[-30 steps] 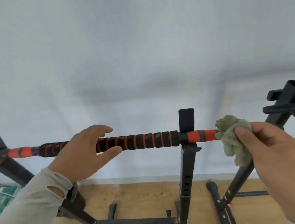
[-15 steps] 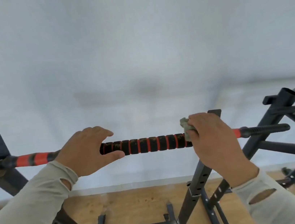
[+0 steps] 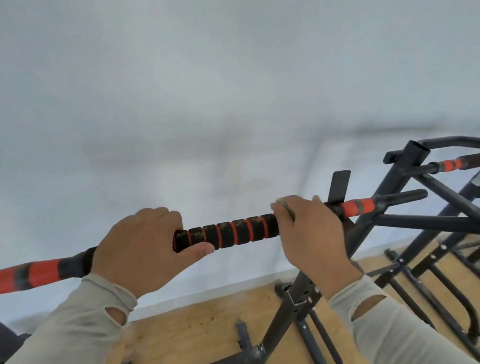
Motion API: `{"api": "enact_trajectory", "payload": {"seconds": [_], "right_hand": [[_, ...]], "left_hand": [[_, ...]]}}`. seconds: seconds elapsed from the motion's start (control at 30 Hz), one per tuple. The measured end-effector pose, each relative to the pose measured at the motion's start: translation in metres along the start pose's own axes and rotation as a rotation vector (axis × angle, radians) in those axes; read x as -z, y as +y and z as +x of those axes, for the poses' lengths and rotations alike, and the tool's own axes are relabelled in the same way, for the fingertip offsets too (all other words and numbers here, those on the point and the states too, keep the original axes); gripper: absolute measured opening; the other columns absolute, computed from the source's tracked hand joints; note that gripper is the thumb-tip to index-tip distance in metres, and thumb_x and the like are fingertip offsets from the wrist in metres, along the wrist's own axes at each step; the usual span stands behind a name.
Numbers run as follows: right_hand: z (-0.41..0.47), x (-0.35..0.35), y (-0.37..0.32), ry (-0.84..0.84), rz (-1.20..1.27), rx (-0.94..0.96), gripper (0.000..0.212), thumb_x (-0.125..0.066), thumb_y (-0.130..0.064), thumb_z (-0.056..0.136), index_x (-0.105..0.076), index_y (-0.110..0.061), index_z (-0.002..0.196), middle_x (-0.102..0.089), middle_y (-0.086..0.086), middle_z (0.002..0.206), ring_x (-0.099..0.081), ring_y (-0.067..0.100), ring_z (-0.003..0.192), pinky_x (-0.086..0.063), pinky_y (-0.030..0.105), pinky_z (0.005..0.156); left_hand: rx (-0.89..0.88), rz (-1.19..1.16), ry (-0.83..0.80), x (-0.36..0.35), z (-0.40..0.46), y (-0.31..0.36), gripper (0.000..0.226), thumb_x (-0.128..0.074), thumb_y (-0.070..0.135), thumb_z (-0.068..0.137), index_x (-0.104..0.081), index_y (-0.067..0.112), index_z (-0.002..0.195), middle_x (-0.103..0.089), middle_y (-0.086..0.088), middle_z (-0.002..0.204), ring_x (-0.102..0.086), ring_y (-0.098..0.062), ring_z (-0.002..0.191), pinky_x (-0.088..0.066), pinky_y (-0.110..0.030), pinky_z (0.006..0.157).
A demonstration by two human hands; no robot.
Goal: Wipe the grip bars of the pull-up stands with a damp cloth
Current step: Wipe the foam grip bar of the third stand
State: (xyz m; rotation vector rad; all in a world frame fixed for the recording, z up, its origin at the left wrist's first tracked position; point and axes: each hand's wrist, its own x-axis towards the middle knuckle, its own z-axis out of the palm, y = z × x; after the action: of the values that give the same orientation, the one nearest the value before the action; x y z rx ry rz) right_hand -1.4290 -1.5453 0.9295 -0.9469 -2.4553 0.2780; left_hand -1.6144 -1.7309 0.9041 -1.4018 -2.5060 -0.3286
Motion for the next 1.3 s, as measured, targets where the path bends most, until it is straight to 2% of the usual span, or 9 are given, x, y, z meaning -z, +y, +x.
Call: {"api": "enact_trajectory", "payload": {"seconds": [0.1, 0.2, 0.3, 0.53, 0.8, 0.9, 1.0, 1.17, 1.3], "right_hand": [[-0.011, -0.023, -0.056, -0.083, -0.119, 0.298, 0.021, -0.055, -0.017, 0.097, -0.053, -0.023, 0.077, -0.055, -0.007, 0.069, -0.054, 0.018, 0.066, -0.045, 0.034, 0.064], [-0.014, -0.044, -0.061, -0.156, -0.202, 0.570, 0.015, -0.047, -0.010, 0.093, -0.060, -0.018, 0.095, -0.060, -0.001, 0.094, -0.057, 0.024, 0.090, -0.043, 0.036, 0.082], [-0.010, -0.029, -0.021, -0.116, -0.113, 0.637, 0.038, -0.047, -0.009, 0.092, -0.065, -0.014, 0.124, -0.068, 0.001, 0.120, -0.060, 0.023, 0.107, -0.050, 0.036, 0.098], [0.033, 0.049, 0.051, -0.290, -0.637, 0.240, 0.025, -0.061, -0.007, 0.087, -0.062, -0.027, 0.102, -0.060, -0.007, 0.090, -0.056, 0.016, 0.089, -0.052, 0.030, 0.076], [-0.002, -0.002, -0.022, -0.111, -0.208, 0.101, 0.017, -0.050, -0.013, 0.096, -0.050, -0.021, 0.081, -0.057, -0.005, 0.073, -0.058, 0.018, 0.070, -0.055, 0.035, 0.066], [-0.017, -0.019, -0.032, -0.038, -0.115, 0.366, 0.012, -0.062, -0.008, 0.091, -0.065, -0.019, 0.096, -0.070, -0.002, 0.092, -0.066, 0.020, 0.087, -0.056, 0.034, 0.086], [-0.008, -0.004, 0.011, -0.054, -0.253, 0.496, 0.036, -0.065, -0.007, 0.087, -0.068, -0.020, 0.121, -0.073, -0.003, 0.121, -0.068, 0.018, 0.110, -0.053, 0.037, 0.104], [0.017, 0.045, 0.075, -0.067, -0.491, 0.219, 0.027, -0.064, -0.019, 0.094, -0.068, -0.025, 0.120, -0.071, -0.007, 0.108, -0.061, 0.018, 0.106, -0.054, 0.035, 0.091], [0.015, 0.058, 0.071, 0.257, -0.145, 0.045, 0.029, -0.048, -0.026, 0.107, -0.072, -0.018, 0.122, -0.067, -0.001, 0.113, -0.059, 0.022, 0.105, -0.051, 0.034, 0.086]], "left_hand": [[-0.020, -0.017, 0.025, -0.001, 0.001, 0.001, 0.064, -0.028, 0.091, 0.076, -0.045, 0.030, 0.068, -0.047, 0.014, 0.066, -0.048, -0.007, 0.067, -0.028, -0.024, 0.053], [-0.036, -0.020, 0.059, -0.002, 0.000, 0.000, 0.067, -0.021, 0.093, 0.074, -0.043, 0.031, 0.065, -0.045, 0.015, 0.063, -0.046, -0.007, 0.064, -0.024, -0.022, 0.051], [-0.033, -0.029, 0.057, 0.000, 0.000, 0.001, 0.074, -0.007, 0.096, 0.069, -0.044, 0.033, 0.068, -0.048, 0.016, 0.067, -0.047, -0.004, 0.067, -0.026, -0.022, 0.053], [-0.040, -0.031, 0.089, -0.003, -0.001, 0.000, 0.069, -0.015, 0.094, 0.072, -0.045, 0.032, 0.068, -0.047, 0.015, 0.067, -0.048, -0.007, 0.068, -0.024, -0.022, 0.053], [-0.068, -0.008, 0.110, -0.004, -0.001, -0.002, 0.063, -0.022, 0.091, 0.077, -0.043, 0.032, 0.066, -0.045, 0.015, 0.063, -0.044, -0.005, 0.063, -0.021, -0.020, 0.051], [-0.057, -0.031, 0.073, -0.003, -0.001, -0.001, 0.063, -0.017, 0.090, 0.074, -0.044, 0.033, 0.070, -0.048, 0.015, 0.068, -0.047, -0.005, 0.068, -0.027, -0.023, 0.054], [-0.060, -0.028, 0.052, -0.003, 0.000, -0.003, 0.068, -0.010, 0.092, 0.071, -0.045, 0.034, 0.072, -0.050, 0.015, 0.071, -0.049, -0.007, 0.072, -0.030, -0.024, 0.056], [-0.051, -0.021, 0.028, -0.002, -0.001, -0.003, 0.069, -0.007, 0.092, 0.070, -0.044, 0.034, 0.071, -0.050, 0.014, 0.071, -0.048, -0.004, 0.072, -0.031, -0.023, 0.056], [-0.034, -0.006, -0.054, 0.004, 0.004, 0.003, 0.066, -0.020, 0.091, 0.073, -0.049, 0.032, 0.078, -0.052, 0.014, 0.076, -0.050, -0.005, 0.076, -0.036, -0.025, 0.063]]}}
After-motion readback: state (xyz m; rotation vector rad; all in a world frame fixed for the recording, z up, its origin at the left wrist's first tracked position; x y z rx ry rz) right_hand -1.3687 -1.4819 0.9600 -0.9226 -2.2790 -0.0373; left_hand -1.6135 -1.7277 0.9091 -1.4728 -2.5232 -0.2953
